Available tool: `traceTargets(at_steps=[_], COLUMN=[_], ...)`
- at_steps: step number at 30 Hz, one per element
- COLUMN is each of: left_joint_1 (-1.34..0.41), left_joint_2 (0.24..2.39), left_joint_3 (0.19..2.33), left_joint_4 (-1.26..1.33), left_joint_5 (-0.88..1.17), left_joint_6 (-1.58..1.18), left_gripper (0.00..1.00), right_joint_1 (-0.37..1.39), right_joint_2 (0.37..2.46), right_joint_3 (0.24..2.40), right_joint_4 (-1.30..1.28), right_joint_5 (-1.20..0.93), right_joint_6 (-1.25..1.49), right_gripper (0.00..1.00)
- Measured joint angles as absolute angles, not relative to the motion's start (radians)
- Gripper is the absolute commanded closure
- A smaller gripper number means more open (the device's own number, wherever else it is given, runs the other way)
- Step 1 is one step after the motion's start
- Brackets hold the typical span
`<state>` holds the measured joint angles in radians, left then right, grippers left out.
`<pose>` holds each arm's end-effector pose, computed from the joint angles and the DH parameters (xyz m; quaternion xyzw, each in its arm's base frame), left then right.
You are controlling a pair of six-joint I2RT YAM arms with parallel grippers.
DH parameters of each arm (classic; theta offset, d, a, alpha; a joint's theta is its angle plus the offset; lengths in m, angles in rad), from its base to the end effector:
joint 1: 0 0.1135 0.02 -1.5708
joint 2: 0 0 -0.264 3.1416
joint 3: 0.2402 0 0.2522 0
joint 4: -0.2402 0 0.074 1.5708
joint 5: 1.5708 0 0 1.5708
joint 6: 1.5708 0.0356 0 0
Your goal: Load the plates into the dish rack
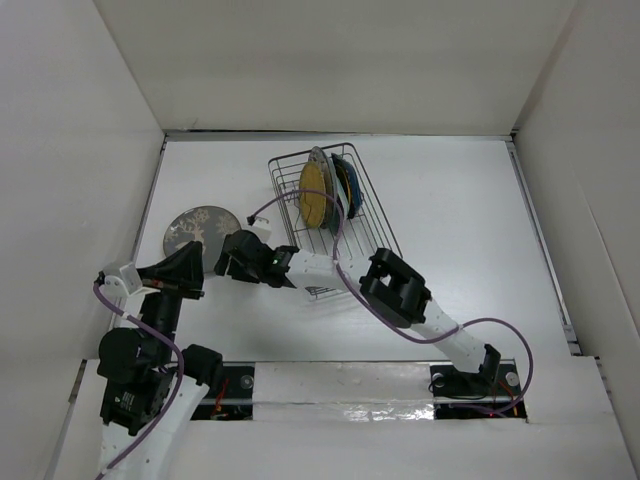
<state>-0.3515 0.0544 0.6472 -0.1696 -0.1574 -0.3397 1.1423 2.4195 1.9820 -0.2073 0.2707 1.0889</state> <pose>0.0259 -0.0036 0.3593 -0.0628 0.5415 -0.2435 0.8022 0.2380 0.4981 0.1735 0.0366 0.8878 0.3444 0.3030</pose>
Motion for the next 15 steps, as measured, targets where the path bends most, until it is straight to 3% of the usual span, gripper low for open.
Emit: traceTargets(at_steps=[5, 15], left_joint_1=[-0.352, -0.352], left_joint_2=[0.046, 0.042], left_joint_3=[0.647, 0.647], left_joint_4=[-0.170, -0.176], left_joint_5=[-0.154, -0.144], left_joint_6=[-0.340, -0.340], left_gripper=[0.90, 0.89], right_joint_1=[1.140, 1.088], right_joint_2=[2.467, 2.529], right_joint_3=[1.987, 1.967], right_joint_4=[-0.155, 0.037], right_joint_5=[0.240, 0.148], right_joint_6=[1.201, 1.366], right_gripper=[0.30, 0.44])
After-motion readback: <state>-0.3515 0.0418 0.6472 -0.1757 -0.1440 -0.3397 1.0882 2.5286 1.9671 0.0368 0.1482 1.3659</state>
